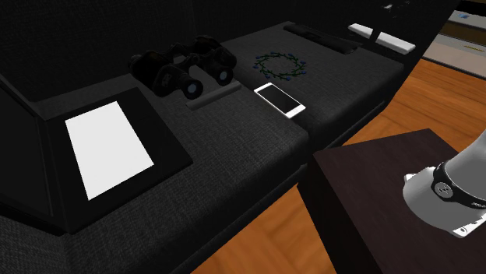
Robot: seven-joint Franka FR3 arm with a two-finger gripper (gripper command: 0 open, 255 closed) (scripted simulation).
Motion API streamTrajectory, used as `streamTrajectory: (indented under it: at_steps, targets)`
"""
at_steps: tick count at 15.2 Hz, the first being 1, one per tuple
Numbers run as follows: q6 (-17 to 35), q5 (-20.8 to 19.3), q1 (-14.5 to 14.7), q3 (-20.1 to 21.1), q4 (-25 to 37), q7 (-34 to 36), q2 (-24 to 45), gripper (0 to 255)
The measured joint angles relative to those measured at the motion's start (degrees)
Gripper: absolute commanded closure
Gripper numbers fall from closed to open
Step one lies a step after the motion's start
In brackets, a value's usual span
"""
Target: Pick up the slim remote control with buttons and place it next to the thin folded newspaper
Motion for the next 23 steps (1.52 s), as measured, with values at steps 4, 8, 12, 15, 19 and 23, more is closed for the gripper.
streamTrajectory:
  at_steps: [4,8,12,15,19,23]
  targets:
    - [0.15,1.44,0.00,-5.62,3.65,-6.92,3.29,255]
    - [0.68,5.22,1.26,-12.30,8.17,-14.90,8.62,255]
    - [3.44,7.00,1.91,-14.48,7.13,-17.27,10.94,255]
    - [5.88,8.51,2.52,-15.70,5.87,-18.58,12.72,255]
    - [9.27,10.73,3.31,-16.97,3.87,-20.22,15.05,255]
    - [12.60,15.02,4.31,-18.54,2.56,-23.49,18.90,255]
